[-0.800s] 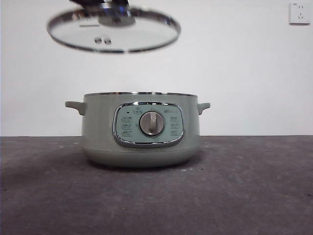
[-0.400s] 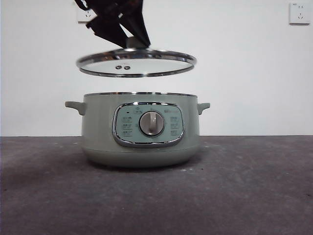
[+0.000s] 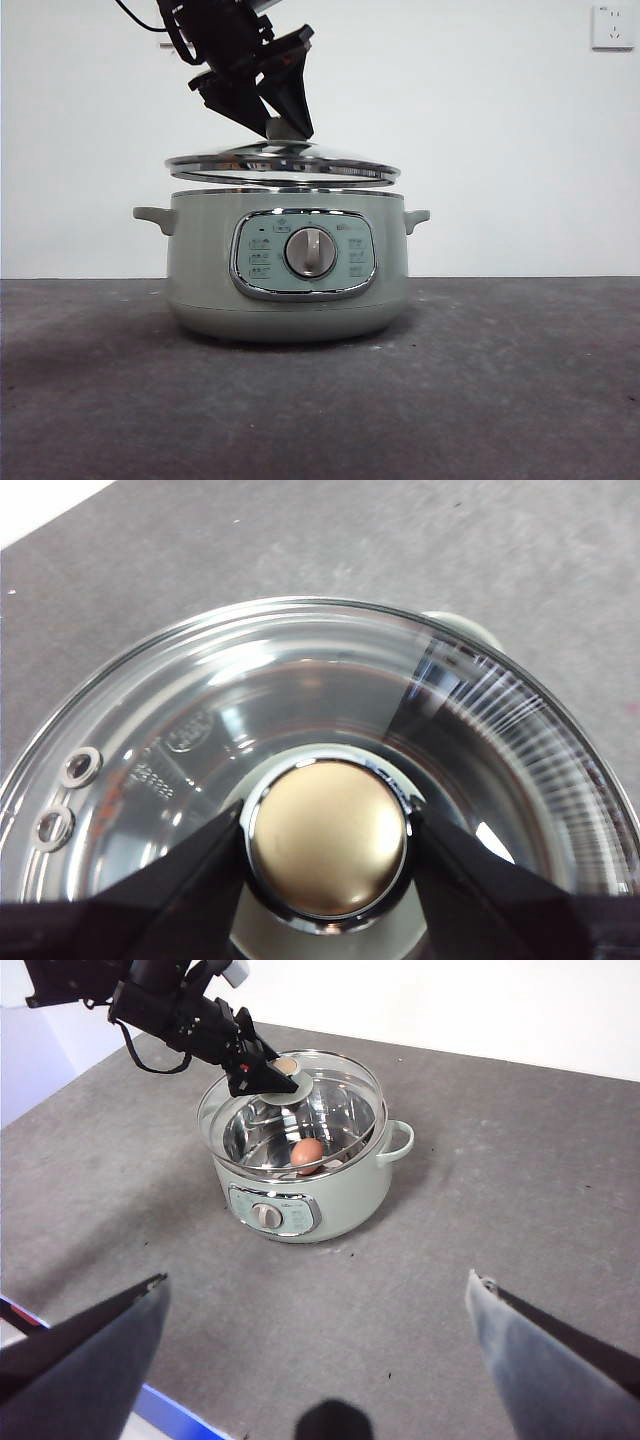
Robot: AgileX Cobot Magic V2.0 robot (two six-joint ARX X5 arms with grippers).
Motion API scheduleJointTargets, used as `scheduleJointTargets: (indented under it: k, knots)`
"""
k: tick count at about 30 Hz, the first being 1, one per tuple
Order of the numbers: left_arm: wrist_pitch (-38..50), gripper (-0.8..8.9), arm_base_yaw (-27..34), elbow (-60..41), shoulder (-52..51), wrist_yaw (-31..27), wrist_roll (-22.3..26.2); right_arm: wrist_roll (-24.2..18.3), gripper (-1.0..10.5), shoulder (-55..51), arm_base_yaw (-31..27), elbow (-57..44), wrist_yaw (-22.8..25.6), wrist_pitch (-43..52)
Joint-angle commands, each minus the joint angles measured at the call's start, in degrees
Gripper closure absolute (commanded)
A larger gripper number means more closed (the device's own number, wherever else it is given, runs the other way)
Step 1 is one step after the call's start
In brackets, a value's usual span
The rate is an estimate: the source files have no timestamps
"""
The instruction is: Pick up the egg,open the lid,put the egg in the pot,close the lid
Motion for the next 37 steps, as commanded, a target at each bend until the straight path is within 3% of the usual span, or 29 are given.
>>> scheduleJointTargets:
  k: [1, 26, 32, 37]
  knots:
    - [2.82, 8.22, -0.02, 0.44, 0.48, 0.52, 0.83, 0.63, 4.5, -0.35, 0.04, -0.44, 0.04, -1.40]
    - [-0.83, 7.99, 0.37, 0.44, 3.80, 0.52, 0.15, 0.59, 4.5, -0.33, 0.04, -0.44, 0.90, -1.40]
    - [-1.07, 4.81, 0.52, 0.44, 3.78, 0.55, 0.13, 0.61, 4.5, -0.33, 0.04, -0.44, 0.87, -1.40]
    - [-1.03, 4.31, 0.52, 0.44, 3.63, 0.52, 0.13, 0.61, 4.5, -0.33, 0.04, -0.44, 0.90, -1.40]
